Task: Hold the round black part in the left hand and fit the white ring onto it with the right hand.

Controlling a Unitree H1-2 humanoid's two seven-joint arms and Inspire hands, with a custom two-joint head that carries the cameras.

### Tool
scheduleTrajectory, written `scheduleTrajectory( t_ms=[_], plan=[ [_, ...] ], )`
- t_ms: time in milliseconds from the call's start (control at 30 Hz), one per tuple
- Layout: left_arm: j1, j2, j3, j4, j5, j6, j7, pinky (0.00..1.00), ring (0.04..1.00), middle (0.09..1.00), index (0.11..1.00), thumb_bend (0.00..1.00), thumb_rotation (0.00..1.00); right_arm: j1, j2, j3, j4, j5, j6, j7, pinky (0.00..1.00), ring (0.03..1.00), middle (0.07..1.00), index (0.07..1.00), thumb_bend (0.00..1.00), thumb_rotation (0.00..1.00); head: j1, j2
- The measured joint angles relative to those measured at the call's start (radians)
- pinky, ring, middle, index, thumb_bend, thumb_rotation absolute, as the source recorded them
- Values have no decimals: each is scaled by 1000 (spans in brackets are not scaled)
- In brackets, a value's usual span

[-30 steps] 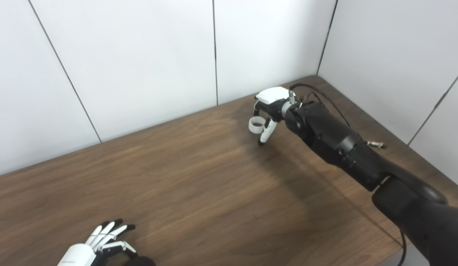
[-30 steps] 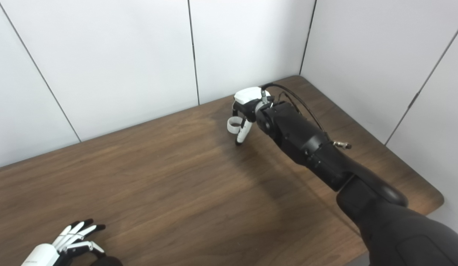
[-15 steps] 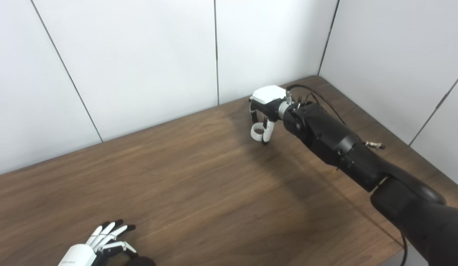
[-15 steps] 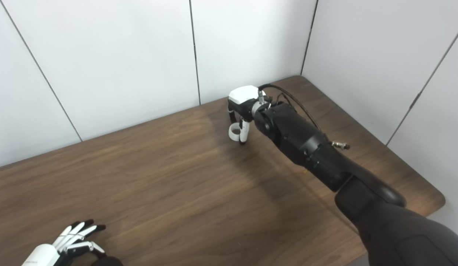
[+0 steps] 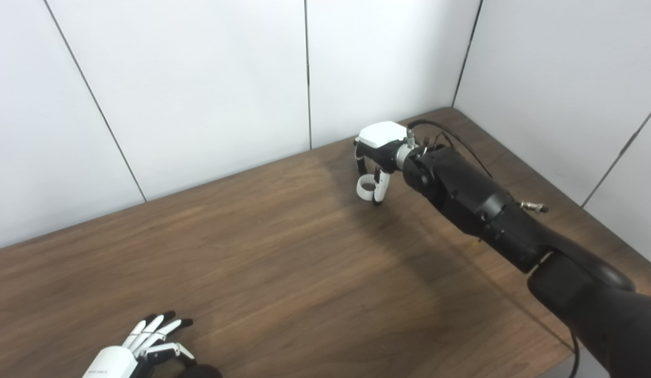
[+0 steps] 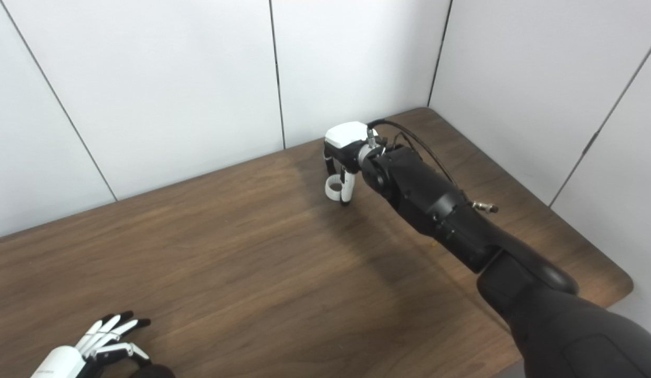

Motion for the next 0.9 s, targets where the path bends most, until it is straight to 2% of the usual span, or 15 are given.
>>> scheduleTrajectory(
  t_ms=[167,367,633,700,900],
  plan=[
    [-30,-7,-5,35,4,-12,1,1000,966,891,481,515,46,5,-1,-6,-36,2,-1,0,990,1000,937,483,511,133,15,-3],
    [-82,-41,-19,95,7,-17,5,1000,961,885,481,514,46,6,0,-17,-76,13,-22,-11,989,1000,938,483,508,135,51,-15],
    [-162,-79,-43,186,40,-47,39,1000,952,878,481,515,46,23,-1,-38,-142,24,-42,-13,998,1000,941,483,507,137,100,-23],
    [-180,-92,-50,203,53,-45,46,1000,941,875,481,515,47,29,-3,-42,-166,33,-48,-11,1000,1000,941,483,507,136,132,-20],
    [-240,-142,-79,244,103,-18,57,1000,934,869,481,516,50,30,-12,-57,-282,75,-130,-7,986,1000,938,481,507,137,238,-17]
  ],
)
